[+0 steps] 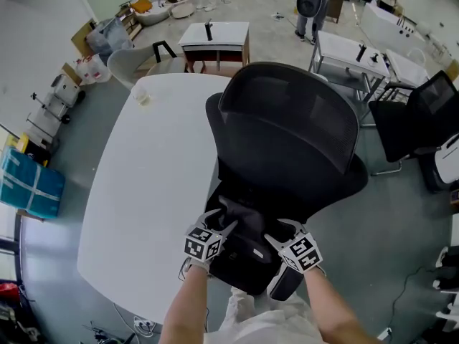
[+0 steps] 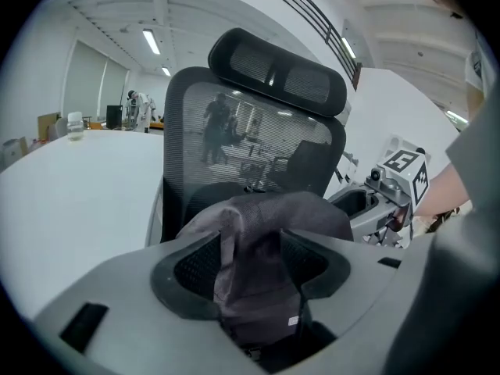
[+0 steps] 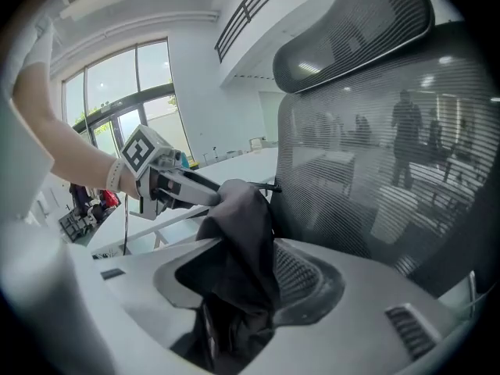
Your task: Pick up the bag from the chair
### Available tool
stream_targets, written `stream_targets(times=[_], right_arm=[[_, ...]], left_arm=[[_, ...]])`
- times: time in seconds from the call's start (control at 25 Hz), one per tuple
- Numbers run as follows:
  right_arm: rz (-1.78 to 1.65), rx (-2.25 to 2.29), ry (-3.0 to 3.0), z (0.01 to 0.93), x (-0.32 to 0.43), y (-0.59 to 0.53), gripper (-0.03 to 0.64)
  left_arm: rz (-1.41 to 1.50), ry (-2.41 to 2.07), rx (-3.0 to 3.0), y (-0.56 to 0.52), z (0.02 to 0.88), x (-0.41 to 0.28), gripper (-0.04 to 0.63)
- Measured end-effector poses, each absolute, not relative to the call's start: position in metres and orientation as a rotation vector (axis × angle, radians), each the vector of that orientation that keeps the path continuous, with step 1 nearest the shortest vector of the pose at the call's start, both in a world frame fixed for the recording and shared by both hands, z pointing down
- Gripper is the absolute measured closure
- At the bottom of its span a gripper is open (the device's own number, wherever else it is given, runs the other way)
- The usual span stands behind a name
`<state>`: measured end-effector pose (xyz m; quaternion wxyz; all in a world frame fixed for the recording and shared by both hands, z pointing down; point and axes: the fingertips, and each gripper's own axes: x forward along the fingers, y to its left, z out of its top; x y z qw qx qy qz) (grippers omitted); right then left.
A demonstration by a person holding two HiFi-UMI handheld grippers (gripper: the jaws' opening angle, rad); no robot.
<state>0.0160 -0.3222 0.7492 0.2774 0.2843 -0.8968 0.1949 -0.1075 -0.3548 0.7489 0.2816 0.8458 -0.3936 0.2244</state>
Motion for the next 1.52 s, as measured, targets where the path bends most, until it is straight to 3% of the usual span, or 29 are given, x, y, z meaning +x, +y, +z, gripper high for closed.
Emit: stream_targets(times=[0.2,0.56,0.88,1.52], right_arm=[[0.540,0.730,-2.409,0.752,0.009,-0.319,0.424],[0.587,0.822,-2.395,0.748,0.015,-0.320,0.578],[0.641,0.880,-2.413,0.727,0.020,-0.313,0.592],[0.625,1.004,-2.531,0.646,0.033,-0.307,0.595]], left_arm=[[0.621,-1.010,2.256,-0.354,0.755,-0.102,0.364],[0.621,-1.029,2.246,-0.349,0.753,-0.099,0.518],[0.582,-1.096,2.268,-0.341,0.723,-0.095,0.565],[0.366,-1.194,2.342,-0.324,0.628,-0.089,0.568]])
